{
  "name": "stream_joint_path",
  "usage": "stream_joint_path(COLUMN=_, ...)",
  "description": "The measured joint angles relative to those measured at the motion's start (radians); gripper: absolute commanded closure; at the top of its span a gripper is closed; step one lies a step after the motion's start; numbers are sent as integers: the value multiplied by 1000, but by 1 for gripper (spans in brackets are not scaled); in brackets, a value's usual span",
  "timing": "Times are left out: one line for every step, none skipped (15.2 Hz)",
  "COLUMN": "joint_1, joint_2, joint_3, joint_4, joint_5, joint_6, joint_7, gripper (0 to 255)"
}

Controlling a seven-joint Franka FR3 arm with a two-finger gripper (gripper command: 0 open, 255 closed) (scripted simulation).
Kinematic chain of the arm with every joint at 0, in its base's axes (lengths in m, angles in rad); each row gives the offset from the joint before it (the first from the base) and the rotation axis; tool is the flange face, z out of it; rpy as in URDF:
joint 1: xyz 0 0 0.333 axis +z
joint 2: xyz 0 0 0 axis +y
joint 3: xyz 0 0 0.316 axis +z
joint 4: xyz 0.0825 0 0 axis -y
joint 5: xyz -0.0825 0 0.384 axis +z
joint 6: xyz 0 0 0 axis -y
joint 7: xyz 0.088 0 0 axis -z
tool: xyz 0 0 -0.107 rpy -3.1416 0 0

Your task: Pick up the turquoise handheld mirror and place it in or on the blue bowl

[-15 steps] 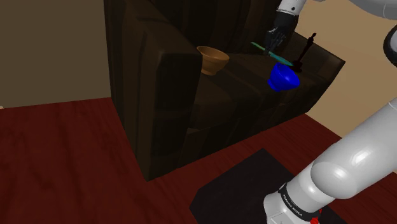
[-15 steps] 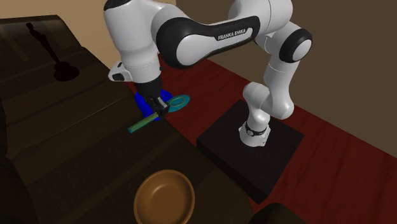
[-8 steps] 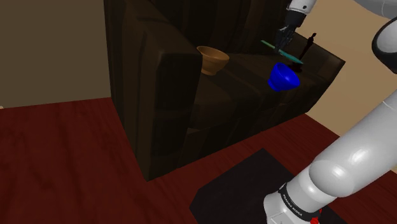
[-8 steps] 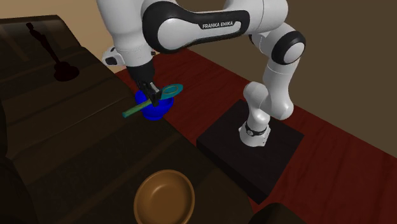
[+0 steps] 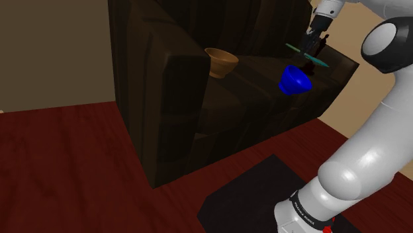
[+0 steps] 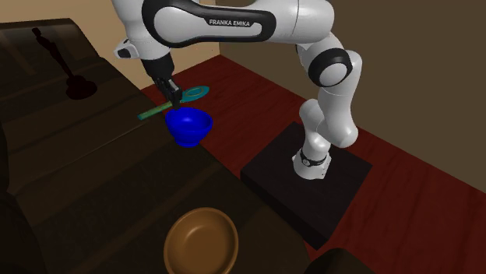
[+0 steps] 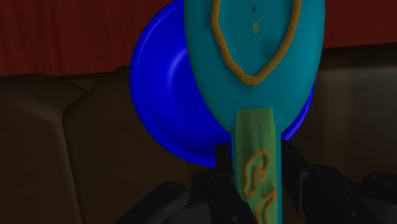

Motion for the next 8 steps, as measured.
stream_joint_path(joint_1=-6, joint_2=4, joint_3=-4, joint_4=-5, joint_5=2, joint_6=9, joint_7=-10, gripper=255)
stream_joint_path(joint_1=-7, joint_2=1, joint_3=-5, joint_4=-18, joint_5=0, joint_6=19, joint_7=-14, gripper=255)
stream_joint_path(joint_1=-5, joint_2=-4, joint_3=-4, joint_4=-39, joint_5=-2, joint_6=35, joint_7=-14, gripper=255)
stream_joint_path(joint_1=-2, joint_2=-13, joint_3=-3, joint_4=-62, joint_5=-7, joint_6=49, joint_7=-11, gripper=255)
stream_joint_path(joint_1=0, joint_2=-19, joint_3=-3, joint_4=-80, joint_5=-10, joint_6=63, joint_7=-11, gripper=255)
stream_joint_path(joint_1=0, joint_2=-21, joint_3=-2, joint_4=-94, joint_5=-11, joint_6=75, joint_7=-11, gripper=255)
stream_joint_path(joint_1=2, joint_2=-29, joint_3=-2, joint_4=-121, joint_5=-15, joint_6=95, joint_7=-10, gripper=255)
stream_joint_path(joint_1=4, joint_2=-34, joint_3=-1, joint_4=-140, joint_5=-17, joint_6=110, joint_7=-8, gripper=255)
